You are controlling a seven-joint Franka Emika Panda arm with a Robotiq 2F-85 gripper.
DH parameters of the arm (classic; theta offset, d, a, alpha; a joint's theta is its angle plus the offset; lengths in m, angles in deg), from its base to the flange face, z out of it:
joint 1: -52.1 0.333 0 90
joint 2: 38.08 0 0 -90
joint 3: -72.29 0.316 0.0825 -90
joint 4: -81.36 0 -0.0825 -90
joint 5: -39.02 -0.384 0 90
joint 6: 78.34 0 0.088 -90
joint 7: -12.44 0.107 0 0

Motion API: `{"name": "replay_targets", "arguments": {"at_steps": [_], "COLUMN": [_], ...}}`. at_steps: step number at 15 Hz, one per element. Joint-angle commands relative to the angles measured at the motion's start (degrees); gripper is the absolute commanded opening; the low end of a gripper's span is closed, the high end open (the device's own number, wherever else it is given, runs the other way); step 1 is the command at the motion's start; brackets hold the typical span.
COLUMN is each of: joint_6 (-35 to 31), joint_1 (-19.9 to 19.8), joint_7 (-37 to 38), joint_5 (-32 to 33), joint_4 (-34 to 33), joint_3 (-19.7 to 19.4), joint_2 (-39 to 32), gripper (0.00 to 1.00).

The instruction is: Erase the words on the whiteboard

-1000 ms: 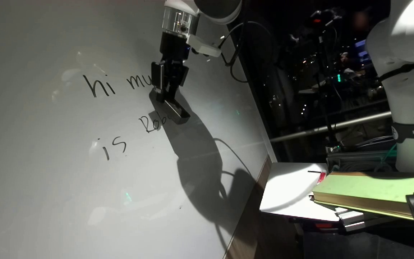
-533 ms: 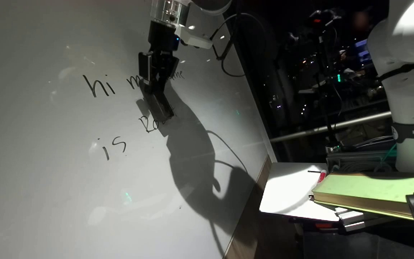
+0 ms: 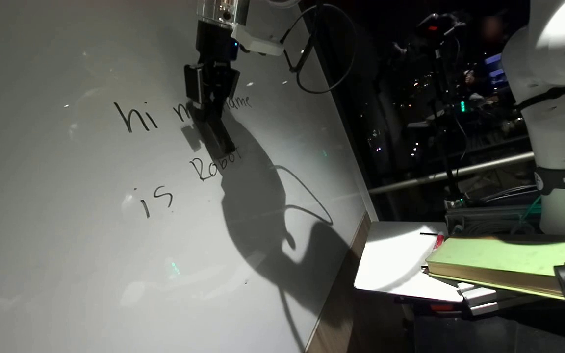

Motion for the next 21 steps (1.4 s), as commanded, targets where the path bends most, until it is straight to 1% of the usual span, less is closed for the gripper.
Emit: {"name": "replay_targets", "arguments": {"at_steps": [1,7,12,16,21], "joint_6": [-2.79,-1.79,-2.12,-2.73,-3.05], "joint_1": [-3.76,-4.99,-7.45,-9.4,-11.17], "joint_7": [-2.39,-2.8,-4.67,-7.17,-11.05], "joint_5": [4.41,5.1,5.8,6.09,5.76], "joint_4": [-6.44,-4.13,-2.51,-2.65,-4.47], "joint_3": [-2.92,-5.96,-8.84,-11.39,-15.06], "joint_2": [-5.82,-3.22,-1.99,-2.72,-5.24], "gripper": [0.3,0.3,0.3,0.3,0.3]}}
